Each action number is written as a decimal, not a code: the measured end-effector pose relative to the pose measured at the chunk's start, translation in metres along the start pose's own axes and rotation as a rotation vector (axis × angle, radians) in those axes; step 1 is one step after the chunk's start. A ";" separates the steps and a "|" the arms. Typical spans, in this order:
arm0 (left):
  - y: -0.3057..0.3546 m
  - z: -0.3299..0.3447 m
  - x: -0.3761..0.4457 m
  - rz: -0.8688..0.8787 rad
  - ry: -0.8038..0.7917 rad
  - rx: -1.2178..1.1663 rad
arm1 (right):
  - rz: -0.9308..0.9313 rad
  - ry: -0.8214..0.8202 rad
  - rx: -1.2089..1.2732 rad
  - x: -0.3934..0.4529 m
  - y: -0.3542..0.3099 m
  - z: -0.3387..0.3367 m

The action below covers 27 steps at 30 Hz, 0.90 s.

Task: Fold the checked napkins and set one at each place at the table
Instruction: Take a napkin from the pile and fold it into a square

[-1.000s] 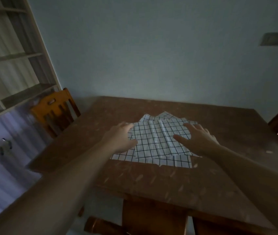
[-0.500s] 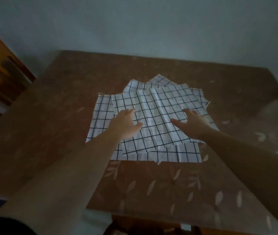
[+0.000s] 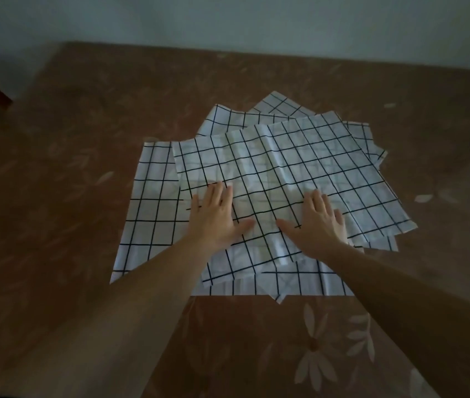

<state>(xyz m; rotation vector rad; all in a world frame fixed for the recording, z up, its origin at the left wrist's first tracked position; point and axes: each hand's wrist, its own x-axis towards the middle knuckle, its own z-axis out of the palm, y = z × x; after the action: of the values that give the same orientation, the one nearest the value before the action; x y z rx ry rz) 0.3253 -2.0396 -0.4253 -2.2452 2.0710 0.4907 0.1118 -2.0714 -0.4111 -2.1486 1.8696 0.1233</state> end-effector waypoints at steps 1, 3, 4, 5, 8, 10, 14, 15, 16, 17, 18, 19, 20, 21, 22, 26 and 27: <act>0.001 0.001 -0.002 0.003 0.016 -0.008 | -0.002 0.017 0.007 -0.001 0.000 0.002; 0.004 0.003 -0.008 0.004 0.050 -0.014 | -0.012 0.041 0.029 -0.003 0.001 0.006; 0.006 0.004 -0.012 0.003 0.062 -0.014 | -0.023 0.048 0.039 -0.005 0.001 0.008; 0.008 0.006 -0.015 0.000 0.072 -0.017 | -0.038 0.056 0.048 -0.007 0.001 0.010; 0.015 0.010 -0.030 -0.013 0.088 -0.037 | -0.081 0.084 0.092 -0.020 -0.001 0.008; 0.020 0.013 -0.041 -0.025 0.071 -0.064 | -0.106 0.110 0.124 -0.029 -0.002 0.004; 0.033 0.020 -0.064 -0.052 0.042 -0.079 | -0.121 0.176 0.237 -0.047 -0.002 0.002; 0.036 0.022 -0.070 -0.058 0.032 -0.076 | -0.105 0.186 0.256 -0.051 -0.002 0.001; 0.040 0.023 -0.076 -0.063 0.027 -0.073 | -0.089 0.186 0.258 -0.055 0.000 0.000; 0.042 0.025 -0.082 -0.065 0.030 -0.074 | -0.077 0.179 0.249 -0.059 0.001 -0.002; 0.046 0.025 -0.088 -0.065 0.042 -0.082 | -0.076 0.172 0.236 -0.064 0.002 -0.005; 0.049 0.024 -0.094 -0.059 0.062 -0.094 | -0.085 0.166 0.227 -0.068 0.005 -0.008; 0.052 0.021 -0.099 -0.050 0.088 -0.108 | -0.099 0.161 0.223 -0.073 0.008 -0.012; 0.054 0.018 -0.103 -0.044 0.109 -0.123 | -0.112 0.154 0.223 -0.078 0.011 -0.018; 0.057 0.013 -0.106 -0.041 0.122 -0.142 | -0.126 0.150 0.221 -0.083 0.016 -0.024; 0.070 -0.020 -0.111 0.046 0.249 -0.177 | -0.220 0.123 0.194 -0.106 0.030 -0.063; 0.073 -0.032 -0.112 0.098 0.307 -0.172 | -0.249 0.117 0.183 -0.112 0.032 -0.076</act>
<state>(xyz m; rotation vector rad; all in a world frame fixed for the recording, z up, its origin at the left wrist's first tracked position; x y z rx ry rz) 0.2537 -1.9475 -0.3527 -2.4595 2.3767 0.3607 0.0537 -1.9883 -0.3152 -2.2772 1.5842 -0.2214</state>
